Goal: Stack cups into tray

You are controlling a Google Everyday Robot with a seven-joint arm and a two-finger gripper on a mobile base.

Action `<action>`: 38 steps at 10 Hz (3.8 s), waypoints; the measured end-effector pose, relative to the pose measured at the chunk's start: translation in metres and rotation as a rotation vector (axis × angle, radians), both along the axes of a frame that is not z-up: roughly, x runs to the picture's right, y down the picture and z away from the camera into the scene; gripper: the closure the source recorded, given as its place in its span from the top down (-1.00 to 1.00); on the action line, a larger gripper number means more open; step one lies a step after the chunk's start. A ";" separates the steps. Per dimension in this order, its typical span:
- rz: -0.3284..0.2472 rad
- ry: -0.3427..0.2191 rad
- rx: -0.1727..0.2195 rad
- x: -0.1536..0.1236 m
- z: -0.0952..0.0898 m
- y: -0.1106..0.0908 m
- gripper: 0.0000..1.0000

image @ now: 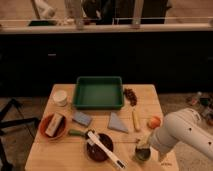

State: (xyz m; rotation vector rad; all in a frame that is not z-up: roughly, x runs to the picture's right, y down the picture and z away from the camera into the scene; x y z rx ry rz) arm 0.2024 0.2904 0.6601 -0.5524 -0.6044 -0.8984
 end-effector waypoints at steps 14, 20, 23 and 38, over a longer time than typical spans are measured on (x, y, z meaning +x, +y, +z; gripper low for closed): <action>0.021 0.029 0.035 0.005 -0.007 -0.006 0.60; 0.021 0.029 0.035 0.005 -0.007 -0.006 0.60; 0.022 0.029 0.035 0.005 -0.007 -0.006 0.26; 0.052 0.045 -0.008 0.019 0.003 0.015 0.14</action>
